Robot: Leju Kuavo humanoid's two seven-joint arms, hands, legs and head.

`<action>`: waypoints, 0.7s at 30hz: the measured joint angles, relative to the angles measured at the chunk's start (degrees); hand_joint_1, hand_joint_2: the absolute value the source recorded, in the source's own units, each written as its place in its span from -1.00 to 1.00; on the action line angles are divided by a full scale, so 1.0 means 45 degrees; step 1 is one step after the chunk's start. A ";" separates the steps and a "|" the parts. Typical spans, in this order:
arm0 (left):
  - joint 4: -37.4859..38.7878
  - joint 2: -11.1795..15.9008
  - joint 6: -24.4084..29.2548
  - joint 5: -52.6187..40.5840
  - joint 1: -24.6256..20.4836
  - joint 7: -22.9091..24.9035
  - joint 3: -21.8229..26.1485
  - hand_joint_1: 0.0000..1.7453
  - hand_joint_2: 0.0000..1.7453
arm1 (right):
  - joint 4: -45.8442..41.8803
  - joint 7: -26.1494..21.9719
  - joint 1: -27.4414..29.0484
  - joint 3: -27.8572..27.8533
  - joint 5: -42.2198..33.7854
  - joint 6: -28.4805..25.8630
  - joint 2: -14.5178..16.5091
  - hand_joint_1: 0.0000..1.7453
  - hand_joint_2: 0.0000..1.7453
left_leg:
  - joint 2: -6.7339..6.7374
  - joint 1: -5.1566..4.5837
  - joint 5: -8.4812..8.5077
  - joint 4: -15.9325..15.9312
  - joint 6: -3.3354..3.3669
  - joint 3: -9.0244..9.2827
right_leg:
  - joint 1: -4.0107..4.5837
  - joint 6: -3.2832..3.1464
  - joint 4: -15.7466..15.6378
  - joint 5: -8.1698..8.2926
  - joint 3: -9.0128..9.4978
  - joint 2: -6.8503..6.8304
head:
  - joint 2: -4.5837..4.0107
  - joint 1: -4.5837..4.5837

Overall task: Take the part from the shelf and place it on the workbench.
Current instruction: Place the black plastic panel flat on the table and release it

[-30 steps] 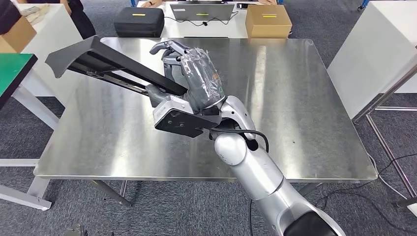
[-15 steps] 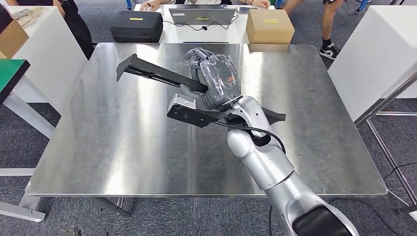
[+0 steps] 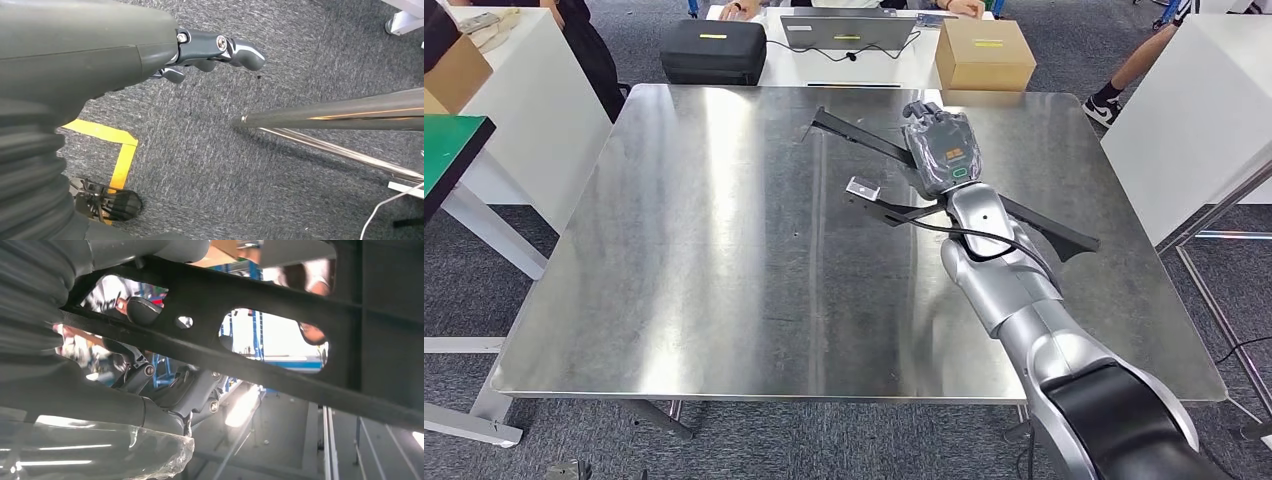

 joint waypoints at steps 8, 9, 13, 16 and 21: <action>0.0000 -0.0005 0.0222 -0.0094 0.0001 0.0044 0.0000 -1.00 1.00 | 0.2399 0.0475 -0.0562 -0.0010 0.0786 -0.0293 -0.0032 -1.00 -1.00 | 0.0009 0.0032 0.0012 -0.0001 0.0014 0.0009 | 0.0009 0.0014 0.0007 0.0009 0.0002 0.0002 | 0.0001 -0.0005; 0.0000 -0.0004 0.0264 -0.0098 0.0002 0.0060 0.0000 -1.00 1.00 | 0.2568 0.0501 -0.0599 -0.0010 0.0817 -0.0306 -0.0035 -1.00 -1.00 | 0.0009 0.0037 0.0013 -0.0002 0.0014 0.0010 | 0.0011 0.0014 0.0008 0.0009 0.0002 0.0002 | 0.0001 -0.0005; 0.0000 0.0000 0.0296 -0.0076 0.0001 0.0073 0.0000 -1.00 1.00 | 0.2985 0.0532 -0.0669 -0.0010 0.0860 -0.0356 -0.0049 -1.00 -1.00 | 0.0013 0.0047 0.0012 -0.0007 0.0012 0.0011 | 0.0025 0.0013 0.0010 0.0008 -0.0001 0.0002 | 0.0000 -0.0005; 0.0000 0.0000 0.0288 -0.0056 0.0001 0.0078 0.0000 -1.00 -0.50 | 0.3188 0.0543 -0.0696 -0.0010 0.0868 -0.0382 -0.0057 -1.00 -1.00 | 0.0015 0.0059 0.0012 -0.0008 0.0012 0.0011 | 0.0036 0.0011 0.0010 0.0007 -0.0003 0.0002 | -0.0001 -0.0005; 0.0000 0.0000 0.0323 0.0023 0.0001 -0.0023 0.0000 -1.00 -1.00 | 0.3473 0.0555 -0.0693 -0.0016 0.0872 -0.0483 -0.0063 -1.00 -1.00 | 0.0018 0.0065 0.0012 -0.0010 0.0011 0.0012 | 0.0043 0.0010 0.0010 0.0006 -0.0004 0.0003 | 0.0000 -0.0005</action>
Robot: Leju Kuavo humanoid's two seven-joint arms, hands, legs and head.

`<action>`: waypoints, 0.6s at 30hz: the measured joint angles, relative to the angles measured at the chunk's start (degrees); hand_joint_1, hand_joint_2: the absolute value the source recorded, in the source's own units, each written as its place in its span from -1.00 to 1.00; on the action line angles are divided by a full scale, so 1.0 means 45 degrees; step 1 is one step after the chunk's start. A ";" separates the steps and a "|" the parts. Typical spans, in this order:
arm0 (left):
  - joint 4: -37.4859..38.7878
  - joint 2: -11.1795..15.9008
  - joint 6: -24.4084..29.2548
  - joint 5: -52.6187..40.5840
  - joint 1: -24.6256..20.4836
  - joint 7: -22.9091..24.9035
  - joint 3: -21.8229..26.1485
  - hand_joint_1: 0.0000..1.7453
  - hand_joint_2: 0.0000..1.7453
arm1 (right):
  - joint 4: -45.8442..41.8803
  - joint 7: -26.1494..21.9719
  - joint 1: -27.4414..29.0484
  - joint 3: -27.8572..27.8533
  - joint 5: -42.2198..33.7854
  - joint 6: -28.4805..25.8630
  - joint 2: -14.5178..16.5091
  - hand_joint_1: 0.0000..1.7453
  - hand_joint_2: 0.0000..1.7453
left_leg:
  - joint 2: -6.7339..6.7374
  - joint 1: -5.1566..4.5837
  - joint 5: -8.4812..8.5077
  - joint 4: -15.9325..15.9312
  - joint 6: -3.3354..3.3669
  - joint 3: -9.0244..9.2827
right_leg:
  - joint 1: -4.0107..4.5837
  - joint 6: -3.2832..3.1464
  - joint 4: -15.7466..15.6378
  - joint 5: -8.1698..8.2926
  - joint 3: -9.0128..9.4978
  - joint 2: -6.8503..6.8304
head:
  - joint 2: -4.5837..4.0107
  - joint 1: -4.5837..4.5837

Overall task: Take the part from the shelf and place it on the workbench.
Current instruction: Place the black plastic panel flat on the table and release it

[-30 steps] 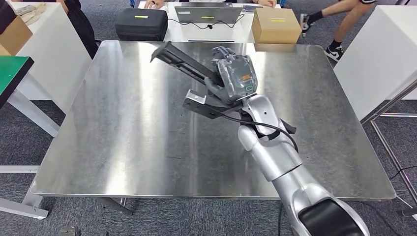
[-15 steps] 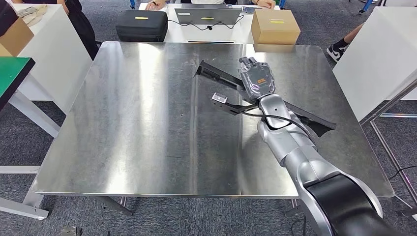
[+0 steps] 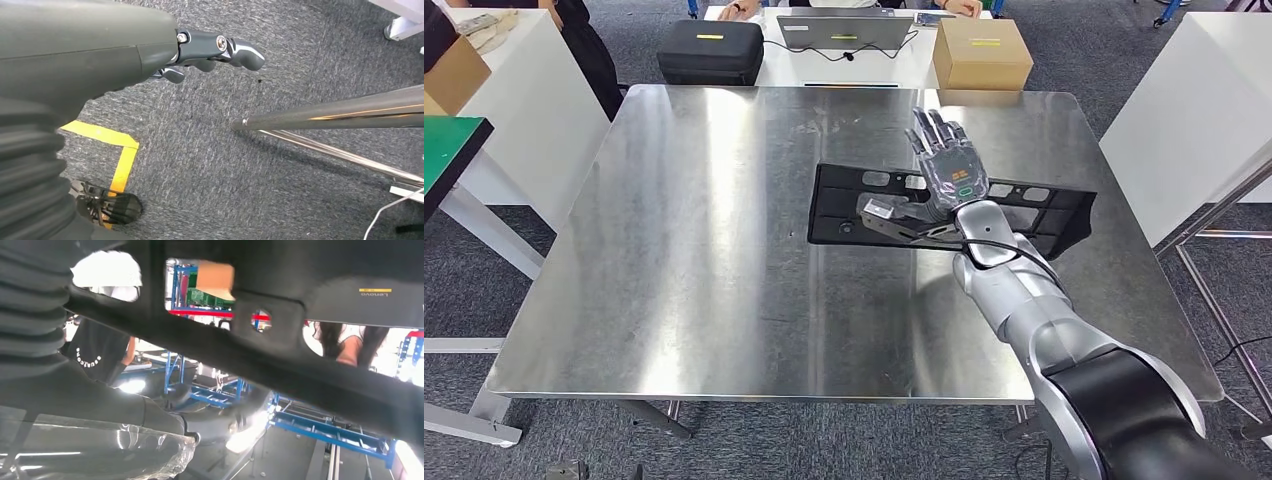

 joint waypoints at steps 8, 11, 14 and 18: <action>0.0000 0.0000 0.0205 0.0016 0.0001 -0.0033 0.0000 -1.00 -1.00 | 0.0251 -0.0138 -0.0005 -0.0255 -0.0186 -0.0030 0.0055 -1.00 -1.00 | -0.0001 0.0000 0.0001 0.0000 0.0000 0.0006 | 0.0001 0.0000 0.0001 0.0000 0.0007 -0.0001 | -0.0003 0.0000; 0.0000 0.0000 0.0221 0.0016 0.0001 -0.0034 0.0000 -1.00 -1.00 | 0.0299 -0.0179 -0.0005 -0.0312 -0.0187 -0.0024 0.0080 -1.00 -1.00 | -0.0001 -0.0001 0.0001 0.0000 0.0000 0.0007 | 0.0001 0.0000 0.0001 0.0000 0.0008 -0.0001 | -0.0003 0.0000; 0.0000 0.0000 0.0223 0.0017 0.0001 -0.0035 0.0000 -1.00 -1.00 | 0.0336 -0.0191 -0.0006 -0.0322 -0.0187 -0.0020 0.0092 -1.00 -1.00 | -0.0002 -0.0001 0.0001 0.0001 0.0000 0.0008 | 0.0000 0.0001 0.0001 0.0001 0.0009 -0.0002 | 0.0000 0.0000; 0.0000 0.0000 0.0251 0.0068 0.0002 -0.0033 0.0006 -1.00 -1.00 | 0.0385 -0.0193 -0.0007 -0.0344 -0.0157 0.0044 0.0103 -1.00 -1.00 | -0.0002 -0.0002 0.0001 0.0000 0.0000 0.0008 | 0.0001 0.0001 0.0001 0.0001 0.0011 -0.0002 | 0.0000 0.0000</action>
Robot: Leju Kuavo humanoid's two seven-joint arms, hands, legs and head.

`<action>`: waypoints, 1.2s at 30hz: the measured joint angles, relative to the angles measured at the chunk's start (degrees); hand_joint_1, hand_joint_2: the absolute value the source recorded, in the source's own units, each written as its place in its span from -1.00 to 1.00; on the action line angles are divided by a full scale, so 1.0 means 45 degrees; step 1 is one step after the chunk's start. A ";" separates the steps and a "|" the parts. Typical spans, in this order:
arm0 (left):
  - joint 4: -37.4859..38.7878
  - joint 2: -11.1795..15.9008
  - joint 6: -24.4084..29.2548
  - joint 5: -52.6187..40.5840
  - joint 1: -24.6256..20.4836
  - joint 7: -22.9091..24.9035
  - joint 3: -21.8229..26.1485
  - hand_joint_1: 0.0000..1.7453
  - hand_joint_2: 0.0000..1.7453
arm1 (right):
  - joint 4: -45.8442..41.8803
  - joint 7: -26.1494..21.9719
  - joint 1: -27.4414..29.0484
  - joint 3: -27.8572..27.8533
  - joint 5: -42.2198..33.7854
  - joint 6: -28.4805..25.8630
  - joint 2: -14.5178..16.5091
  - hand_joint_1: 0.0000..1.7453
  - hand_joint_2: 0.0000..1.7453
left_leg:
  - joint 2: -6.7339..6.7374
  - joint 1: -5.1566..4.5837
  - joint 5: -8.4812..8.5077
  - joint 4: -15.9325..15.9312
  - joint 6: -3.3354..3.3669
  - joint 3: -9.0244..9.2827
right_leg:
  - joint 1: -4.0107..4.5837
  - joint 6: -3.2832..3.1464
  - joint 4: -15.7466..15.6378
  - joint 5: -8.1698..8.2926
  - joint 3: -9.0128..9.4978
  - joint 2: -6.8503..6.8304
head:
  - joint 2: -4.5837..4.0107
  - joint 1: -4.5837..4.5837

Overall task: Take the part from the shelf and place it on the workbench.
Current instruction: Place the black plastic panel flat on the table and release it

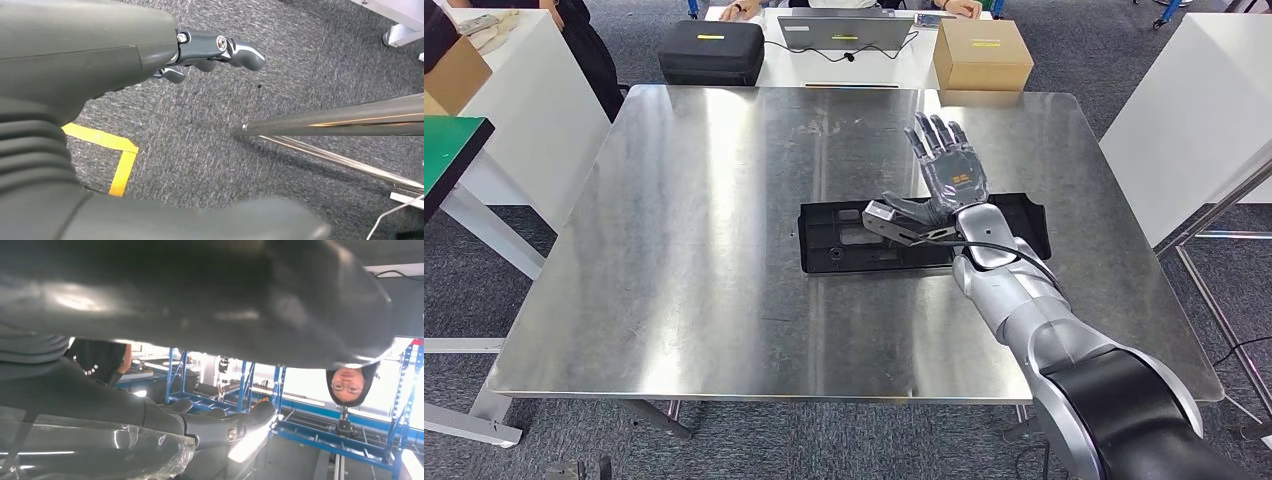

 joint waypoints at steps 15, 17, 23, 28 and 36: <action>0.0017 0.0000 0.0148 0.0107 0.0034 0.0086 0.0052 -1.00 -1.00 | -0.1837 -0.7061 0.0779 -0.2858 -1.0539 0.2085 0.1184 -1.00 -1.00 | -0.0002 0.0008 -0.0001 -0.0002 -0.0002 0.0003 | 0.0032 -0.0006 0.0001 -0.0004 0.0004 -0.0008 | 0.0001 0.0000; 0.0022 0.0001 0.0130 0.0142 0.0056 0.0083 0.0056 -1.00 -1.00 | -0.3409 -0.7629 0.1426 -0.3207 -1.3594 0.4008 0.1473 -1.00 -1.00 | -0.0010 0.0014 -0.0003 -0.0003 -0.0005 0.0002 | 0.0034 -0.0010 0.0001 -0.0009 0.0005 -0.0019 | -0.0001 0.0002; 0.0032 0.0006 0.0099 0.0186 0.0120 0.0043 0.0077 -1.00 -1.00 | -0.7425 -0.7338 0.3067 -0.3202 -1.6696 0.5815 0.1837 -1.00 -1.00 | -0.0005 0.0015 -0.0010 -0.0008 -0.0014 0.0002 | 0.0037 -0.0014 -0.0001 -0.0014 -0.0001 -0.0020 | -0.0001 0.0000; 0.0034 0.0010 0.0096 0.0191 0.0138 0.0041 0.0114 -1.00 -1.00 | -0.8557 -0.7366 0.3420 -0.3116 -1.6971 0.5810 0.1840 -1.00 -1.00 | -0.0002 0.0014 -0.0009 -0.0008 -0.0013 0.0005 | 0.0036 -0.0014 -0.0001 -0.0013 0.0000 -0.0019 | 0.0000 0.0000; 0.0043 0.0015 0.0094 -0.0010 0.0166 0.0102 0.0140 -1.00 -1.00 | -1.0431 -0.7697 0.4422 -0.2750 -2.0337 0.8781 0.1862 -1.00 -1.00 | -0.0007 0.0014 -0.0009 -0.0005 -0.0012 0.0005 | 0.0034 -0.0011 -0.0002 -0.0011 0.0001 -0.0021 | -0.0001 0.0001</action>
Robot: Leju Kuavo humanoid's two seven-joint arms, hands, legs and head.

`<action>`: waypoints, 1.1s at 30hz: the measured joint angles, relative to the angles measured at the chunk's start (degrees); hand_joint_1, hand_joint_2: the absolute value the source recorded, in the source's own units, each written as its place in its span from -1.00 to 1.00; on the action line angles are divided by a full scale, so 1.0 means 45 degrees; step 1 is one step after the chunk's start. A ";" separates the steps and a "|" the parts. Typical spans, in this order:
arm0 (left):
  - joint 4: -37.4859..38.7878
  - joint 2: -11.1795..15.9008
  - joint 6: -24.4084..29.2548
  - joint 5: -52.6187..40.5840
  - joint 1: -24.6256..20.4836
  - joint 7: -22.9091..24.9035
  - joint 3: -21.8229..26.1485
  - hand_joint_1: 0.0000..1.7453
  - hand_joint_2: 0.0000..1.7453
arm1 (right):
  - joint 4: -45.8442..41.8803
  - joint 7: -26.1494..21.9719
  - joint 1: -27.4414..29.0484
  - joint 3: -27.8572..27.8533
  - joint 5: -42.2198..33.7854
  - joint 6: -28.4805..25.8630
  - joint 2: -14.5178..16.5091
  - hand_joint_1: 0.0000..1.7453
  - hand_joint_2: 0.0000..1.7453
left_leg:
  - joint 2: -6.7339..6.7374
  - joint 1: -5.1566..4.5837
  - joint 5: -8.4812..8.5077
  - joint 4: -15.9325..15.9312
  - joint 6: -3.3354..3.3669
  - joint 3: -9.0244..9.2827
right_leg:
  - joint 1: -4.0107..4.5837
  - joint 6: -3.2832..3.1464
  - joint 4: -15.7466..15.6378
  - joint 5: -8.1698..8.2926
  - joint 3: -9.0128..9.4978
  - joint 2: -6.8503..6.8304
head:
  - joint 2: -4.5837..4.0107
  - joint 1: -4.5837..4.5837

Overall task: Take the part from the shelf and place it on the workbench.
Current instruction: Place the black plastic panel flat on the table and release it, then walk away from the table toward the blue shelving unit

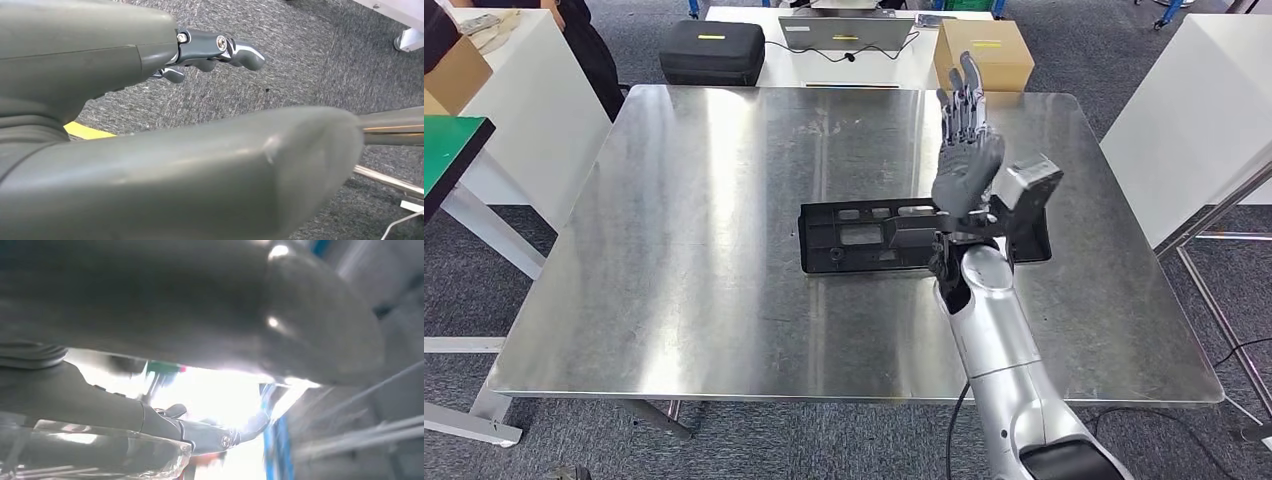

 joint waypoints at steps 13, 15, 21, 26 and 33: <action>0.0044 0.0022 -0.0124 -0.0593 0.0076 0.0259 -0.0096 -1.00 -1.00 | -0.6597 -0.1279 0.5017 0.0770 -0.3660 0.3666 -0.0642 -1.00 -1.00 | -0.0003 -0.0011 -0.0072 -0.0003 -0.0017 0.0018 | -0.0003 0.0032 -0.0007 -0.0081 -0.0025 0.0002 | 0.0001 0.0000; 0.0045 0.0028 -0.0124 -0.0595 0.0073 0.0260 -0.0103 -1.00 -1.00 | -0.7030 -0.1313 0.5381 0.0767 -0.3657 0.3696 -0.0735 -1.00 -1.00 | 0.0003 -0.0013 -0.0071 -0.0001 -0.0016 0.0028 | -0.0003 0.0035 -0.0006 -0.0077 0.0024 0.0009 | 0.0002 -0.0001; 0.0045 0.0029 -0.0124 -0.0608 0.0072 0.0260 -0.0107 -1.00 -1.00 | -0.7652 -0.1315 0.5708 0.0763 -0.3653 0.3740 -0.0857 -1.00 -1.00 | 0.0003 -0.0006 -0.0088 -0.0004 -0.0034 0.0051 | -0.0004 0.0027 -0.0008 -0.0091 -0.0075 0.0005 | 0.0003 -0.0001; 0.0045 0.0029 -0.0127 -0.0633 0.0073 0.0260 -0.0109 -1.00 -1.00 | -0.7868 -0.1430 0.5853 0.0763 -0.3407 0.3713 -0.0917 -1.00 -1.00 | 0.0003 -0.0004 -0.0091 -0.0003 -0.0038 0.0055 | -0.0004 0.0027 -0.0007 -0.0091 -0.0075 0.0005 | 0.0002 -0.0001; 0.0046 0.0010 0.0147 -0.0842 0.0048 0.0470 -0.0120 -1.00 -1.00 | -0.8665 -0.1757 0.7073 0.0175 -0.2370 0.4200 -0.0867 -1.00 -1.00 | -0.0003 -0.0033 -0.0116 0.0009 -0.0033 0.0055 | -0.0052 0.0036 -0.0012 -0.0094 0.0053 0.0005 | 0.0000 -0.0001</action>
